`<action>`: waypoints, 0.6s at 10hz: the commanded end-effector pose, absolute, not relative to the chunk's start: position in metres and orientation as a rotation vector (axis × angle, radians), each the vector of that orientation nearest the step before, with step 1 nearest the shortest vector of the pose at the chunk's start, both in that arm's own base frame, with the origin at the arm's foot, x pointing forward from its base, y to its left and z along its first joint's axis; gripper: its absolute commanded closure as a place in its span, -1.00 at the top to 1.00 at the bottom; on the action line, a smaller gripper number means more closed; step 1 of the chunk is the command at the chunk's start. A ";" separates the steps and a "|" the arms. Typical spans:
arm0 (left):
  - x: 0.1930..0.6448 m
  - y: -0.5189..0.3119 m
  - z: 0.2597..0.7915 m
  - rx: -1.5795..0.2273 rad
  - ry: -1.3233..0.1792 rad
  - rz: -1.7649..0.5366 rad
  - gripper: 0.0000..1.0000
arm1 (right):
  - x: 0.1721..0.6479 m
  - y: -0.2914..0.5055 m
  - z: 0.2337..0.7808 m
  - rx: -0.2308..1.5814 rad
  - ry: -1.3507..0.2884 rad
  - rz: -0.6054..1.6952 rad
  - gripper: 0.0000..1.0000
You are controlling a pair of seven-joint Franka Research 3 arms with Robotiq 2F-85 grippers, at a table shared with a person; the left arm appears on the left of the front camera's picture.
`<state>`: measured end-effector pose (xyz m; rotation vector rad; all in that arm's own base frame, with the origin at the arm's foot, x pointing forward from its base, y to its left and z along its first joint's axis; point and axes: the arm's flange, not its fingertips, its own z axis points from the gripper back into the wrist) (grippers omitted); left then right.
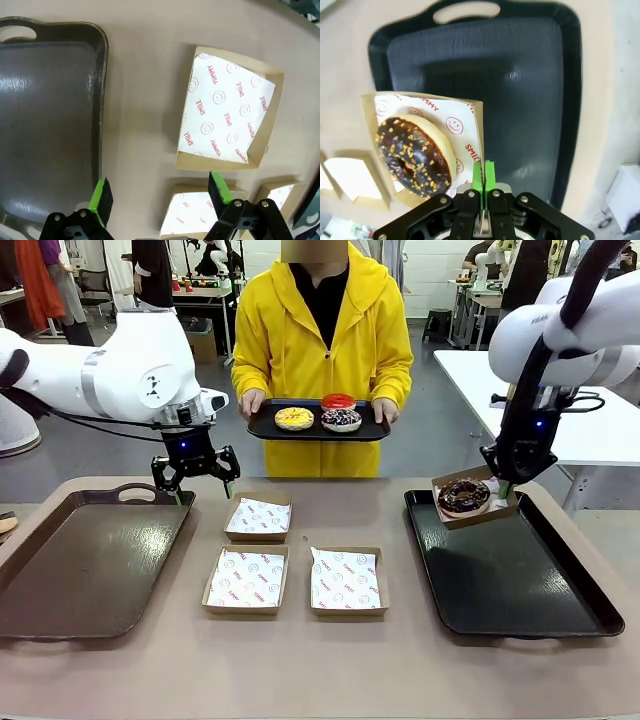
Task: Individually package the donuts and arrange them on the tray.
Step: Place the picked Paper togo box on the Handle tray while simultaneously picking up another Paper togo box from the table with the other hand.
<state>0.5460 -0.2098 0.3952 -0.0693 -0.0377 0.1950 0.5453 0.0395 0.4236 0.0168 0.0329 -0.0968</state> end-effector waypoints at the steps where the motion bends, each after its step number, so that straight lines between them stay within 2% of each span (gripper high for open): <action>1: 0.567 -0.231 0.395 -0.036 -0.009 0.223 1.00 | 0.557 0.040 0.410 -0.006 0.019 -0.115 -0.96; 6: 0.584 -0.239 0.368 -0.001 0.026 0.257 1.00 | 0.571 0.024 0.373 0.026 0.075 -0.103 -0.96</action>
